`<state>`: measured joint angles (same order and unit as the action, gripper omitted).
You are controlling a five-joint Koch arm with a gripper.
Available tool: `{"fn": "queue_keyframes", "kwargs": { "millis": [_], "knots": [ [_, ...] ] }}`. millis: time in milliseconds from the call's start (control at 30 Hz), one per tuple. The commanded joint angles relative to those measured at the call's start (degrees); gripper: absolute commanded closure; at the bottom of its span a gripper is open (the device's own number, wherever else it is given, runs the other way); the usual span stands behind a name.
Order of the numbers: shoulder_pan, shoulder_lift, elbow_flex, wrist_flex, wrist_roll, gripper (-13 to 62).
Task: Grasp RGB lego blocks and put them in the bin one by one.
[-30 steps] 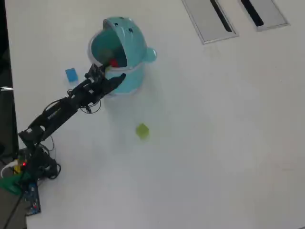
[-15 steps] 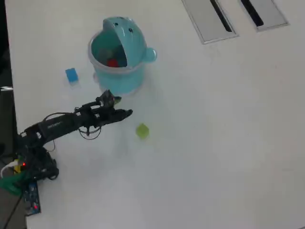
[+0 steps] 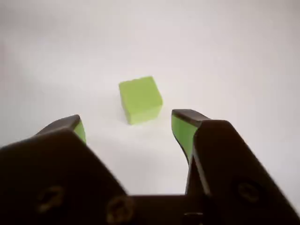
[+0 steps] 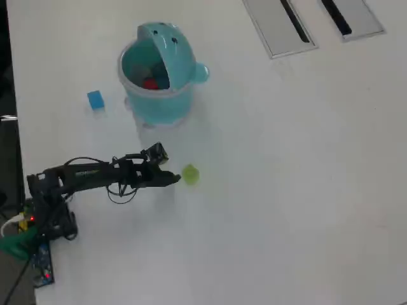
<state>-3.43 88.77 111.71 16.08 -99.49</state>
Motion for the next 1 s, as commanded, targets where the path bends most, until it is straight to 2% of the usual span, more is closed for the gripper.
{"fn": "queue_keyframes", "kwargs": {
  "millis": [0, 333, 967],
  "knots": [
    [0.7, -0.97, -2.9, -5.27, -0.62, 15.1],
    [1.05, -10.2, -5.1, -11.69, -0.62, 15.1],
    [2.37, -20.39, -12.66, -16.08, -0.62, 15.0]
  ]
}}
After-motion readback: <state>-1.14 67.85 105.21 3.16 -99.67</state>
